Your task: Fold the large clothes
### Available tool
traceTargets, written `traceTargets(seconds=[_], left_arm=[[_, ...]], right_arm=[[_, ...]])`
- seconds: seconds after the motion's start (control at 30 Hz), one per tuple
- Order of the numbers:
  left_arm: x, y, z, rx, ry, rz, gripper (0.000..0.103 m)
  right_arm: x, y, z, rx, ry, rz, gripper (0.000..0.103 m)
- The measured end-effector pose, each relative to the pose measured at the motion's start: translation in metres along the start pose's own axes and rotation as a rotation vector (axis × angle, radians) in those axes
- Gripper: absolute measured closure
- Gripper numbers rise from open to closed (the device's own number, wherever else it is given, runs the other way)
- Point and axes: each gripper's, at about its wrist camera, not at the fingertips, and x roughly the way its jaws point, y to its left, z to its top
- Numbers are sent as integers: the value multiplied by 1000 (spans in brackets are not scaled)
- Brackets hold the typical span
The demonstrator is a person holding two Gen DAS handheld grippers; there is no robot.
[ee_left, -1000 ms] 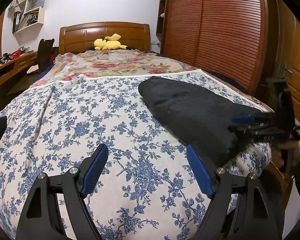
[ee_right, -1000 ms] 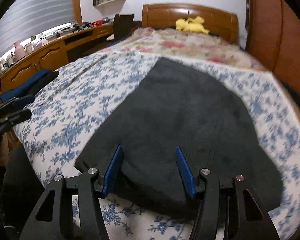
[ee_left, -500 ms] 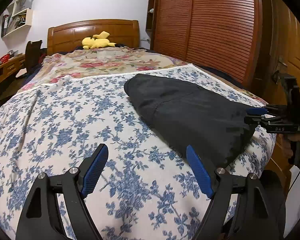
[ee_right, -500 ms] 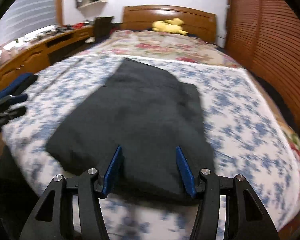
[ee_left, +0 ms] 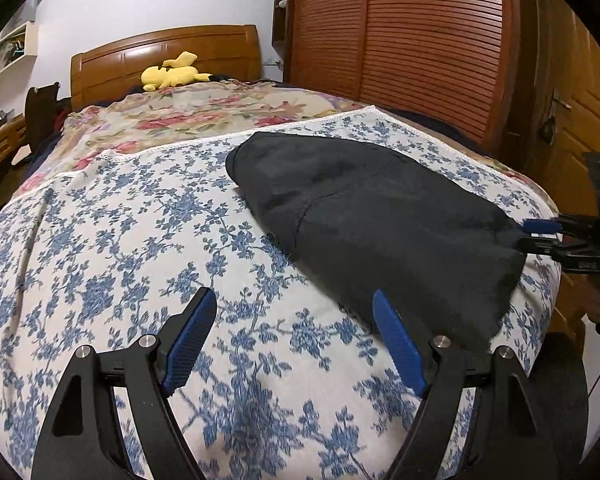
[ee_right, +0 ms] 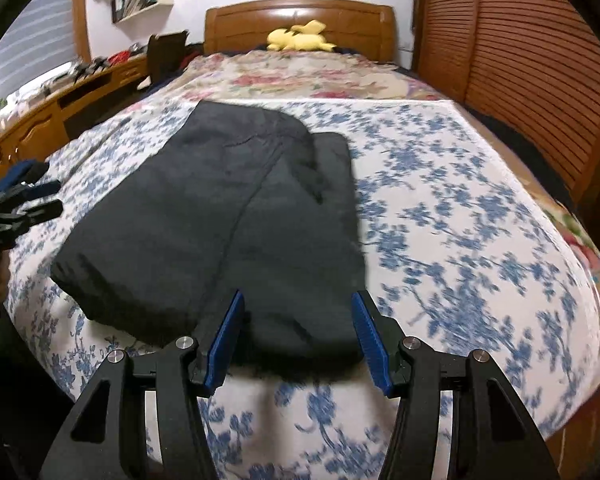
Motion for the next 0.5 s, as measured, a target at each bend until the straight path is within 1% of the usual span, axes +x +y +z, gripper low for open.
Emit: traceTargets(seconds=[0.07,0.13,0.2,0.33,0.5], left_arm=[[6,2,5,2,-2,-10,22],[12,4,10,4,-2,-12,22],[20,6,15,3,3,-5,22],[35,9,24,4,16,2,22],[55,14,38,3,30,15,22]], right_arm=[[-2,-3,-7,32,4,0,45],[-3,-8,-8,46,11,-26,45],[2,-10,-9,60,19,-32,45],[26,-7,-6,82,48,8,44],[54,-10,-2,81,61,51,38]])
